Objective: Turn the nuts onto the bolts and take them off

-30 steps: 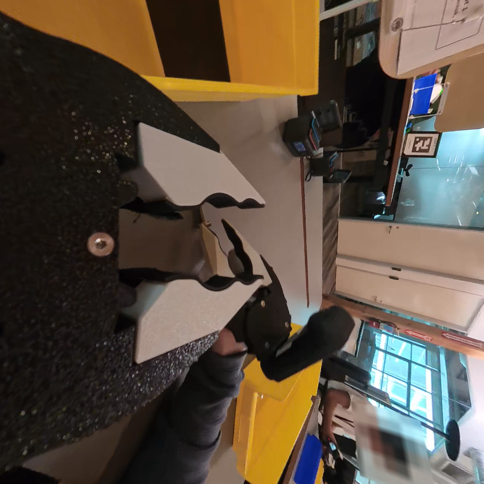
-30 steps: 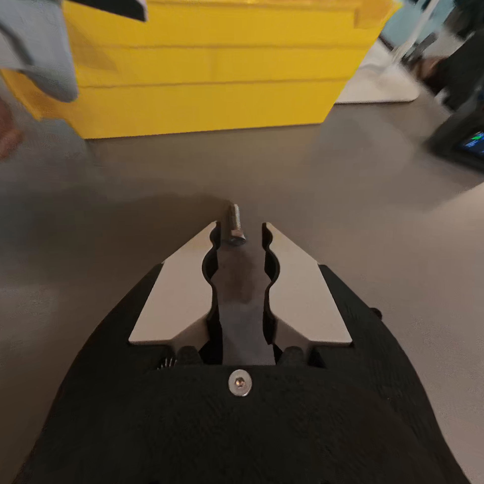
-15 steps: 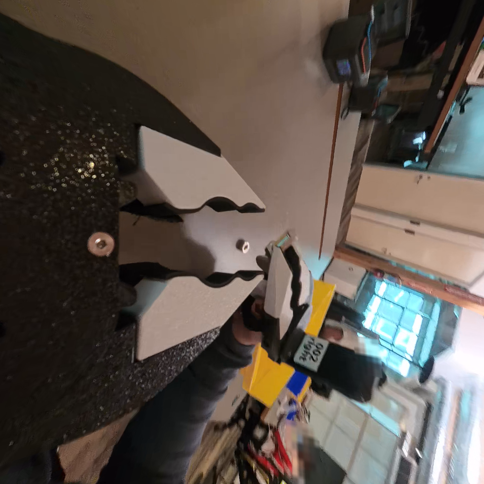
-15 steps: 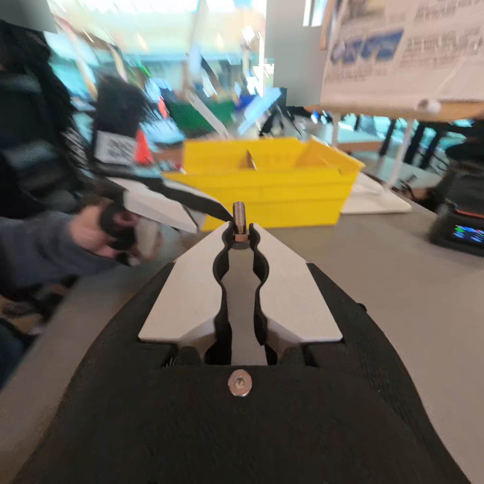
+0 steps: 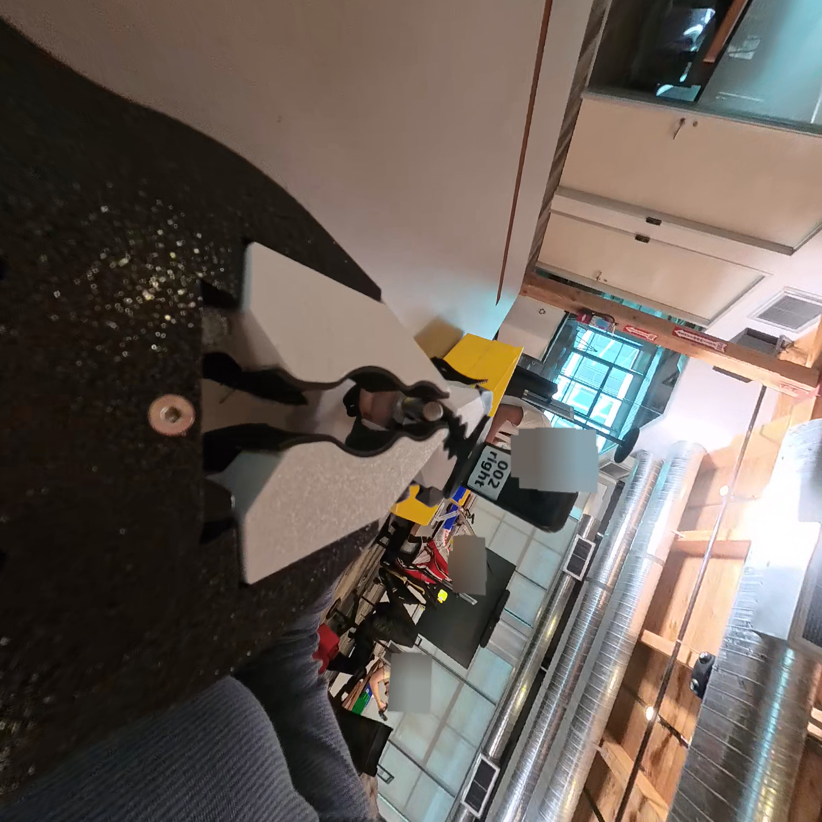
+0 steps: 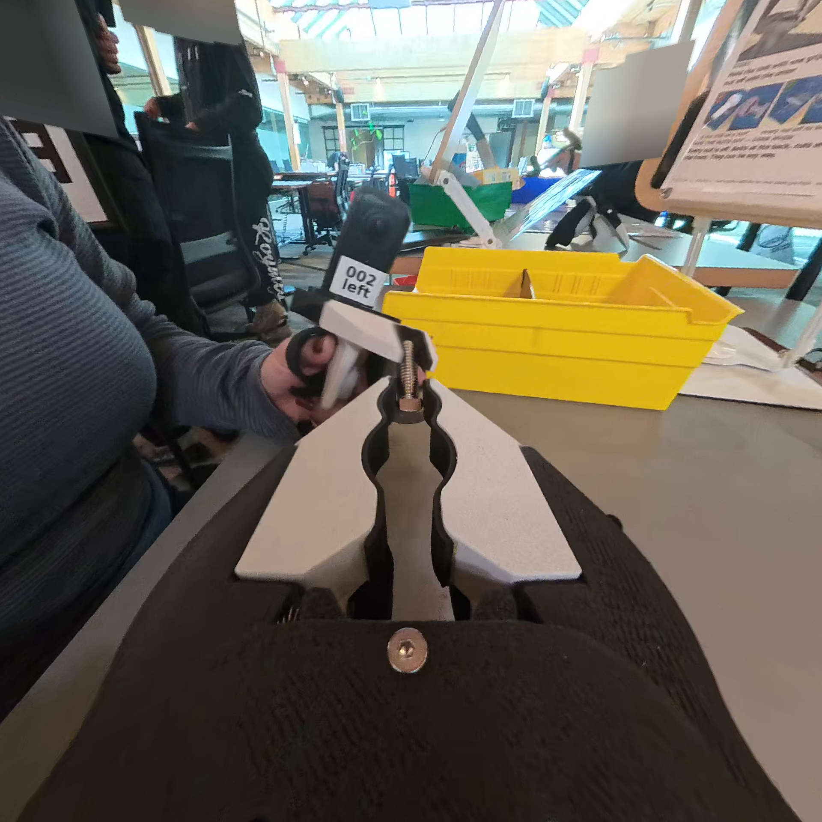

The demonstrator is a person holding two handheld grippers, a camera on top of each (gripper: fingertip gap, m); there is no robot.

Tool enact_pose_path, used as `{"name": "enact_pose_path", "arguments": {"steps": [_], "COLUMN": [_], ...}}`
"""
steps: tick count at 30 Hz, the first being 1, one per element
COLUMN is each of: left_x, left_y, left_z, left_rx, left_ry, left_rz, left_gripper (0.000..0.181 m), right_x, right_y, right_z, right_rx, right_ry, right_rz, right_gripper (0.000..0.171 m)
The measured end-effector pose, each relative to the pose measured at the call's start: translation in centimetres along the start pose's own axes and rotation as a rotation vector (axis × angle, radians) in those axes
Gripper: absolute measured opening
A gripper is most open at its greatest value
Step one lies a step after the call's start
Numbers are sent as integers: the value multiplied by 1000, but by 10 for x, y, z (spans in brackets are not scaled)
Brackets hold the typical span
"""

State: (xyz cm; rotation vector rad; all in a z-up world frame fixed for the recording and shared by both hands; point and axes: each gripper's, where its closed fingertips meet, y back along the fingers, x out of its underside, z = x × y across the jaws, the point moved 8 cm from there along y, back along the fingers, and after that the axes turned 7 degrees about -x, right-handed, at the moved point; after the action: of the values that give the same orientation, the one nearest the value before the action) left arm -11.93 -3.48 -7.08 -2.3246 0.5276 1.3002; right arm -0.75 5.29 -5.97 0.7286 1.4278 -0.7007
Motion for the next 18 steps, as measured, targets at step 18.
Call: {"name": "enact_pose_path", "arguments": {"steps": [18], "left_x": [17], "left_y": [-33], "left_z": [31], "left_rx": [-319], "left_ry": [-390], "left_rz": [868], "left_gripper": [7], "right_x": [12], "right_y": [38], "right_z": [-31], "right_rx": [227], "right_ry": [-158], "right_rz": [43], "right_gripper": [27]}}
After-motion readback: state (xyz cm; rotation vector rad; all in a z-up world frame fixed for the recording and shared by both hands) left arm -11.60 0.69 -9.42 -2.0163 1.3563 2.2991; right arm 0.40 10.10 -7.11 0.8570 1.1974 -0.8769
